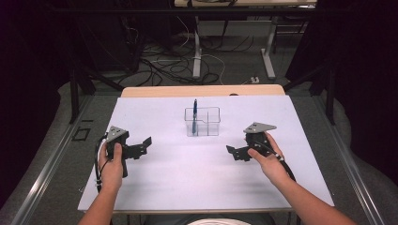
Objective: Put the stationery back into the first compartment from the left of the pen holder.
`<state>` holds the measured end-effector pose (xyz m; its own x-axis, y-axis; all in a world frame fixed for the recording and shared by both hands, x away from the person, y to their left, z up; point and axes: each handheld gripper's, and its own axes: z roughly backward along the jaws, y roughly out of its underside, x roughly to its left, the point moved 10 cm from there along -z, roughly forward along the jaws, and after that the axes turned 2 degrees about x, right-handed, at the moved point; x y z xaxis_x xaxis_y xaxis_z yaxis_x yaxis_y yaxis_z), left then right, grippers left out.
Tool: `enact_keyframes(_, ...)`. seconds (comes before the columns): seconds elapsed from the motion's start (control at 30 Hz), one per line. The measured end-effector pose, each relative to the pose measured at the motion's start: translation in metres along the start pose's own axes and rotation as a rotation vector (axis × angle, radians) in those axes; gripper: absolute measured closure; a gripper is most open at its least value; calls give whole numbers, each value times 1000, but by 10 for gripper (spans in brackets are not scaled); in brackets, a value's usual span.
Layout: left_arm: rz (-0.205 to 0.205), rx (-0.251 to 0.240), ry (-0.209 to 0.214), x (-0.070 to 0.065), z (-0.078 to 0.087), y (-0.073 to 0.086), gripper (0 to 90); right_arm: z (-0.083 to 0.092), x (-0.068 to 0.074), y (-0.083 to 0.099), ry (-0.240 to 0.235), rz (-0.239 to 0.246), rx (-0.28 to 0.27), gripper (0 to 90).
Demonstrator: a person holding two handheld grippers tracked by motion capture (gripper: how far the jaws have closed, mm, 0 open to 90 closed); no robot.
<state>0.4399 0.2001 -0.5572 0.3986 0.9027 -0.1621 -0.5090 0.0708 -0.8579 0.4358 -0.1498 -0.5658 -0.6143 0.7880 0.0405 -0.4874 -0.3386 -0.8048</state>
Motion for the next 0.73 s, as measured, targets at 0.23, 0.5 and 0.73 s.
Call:
enact_keyframes(0.23, 5, -1, -2, 1, 0, 0, 1, 6, -17, 10, 60, -31, -8, 0)
enact_keyframes(0.5, 7, 1, 3, 1, -1, 0, 1, 12, -34, 19, 110, -78, -4, 0)
enact_keyframes(0.73, 18, 2, -4, 2, -1, 0, 1, 18, -53, 24, 168, -100, 5, 0)
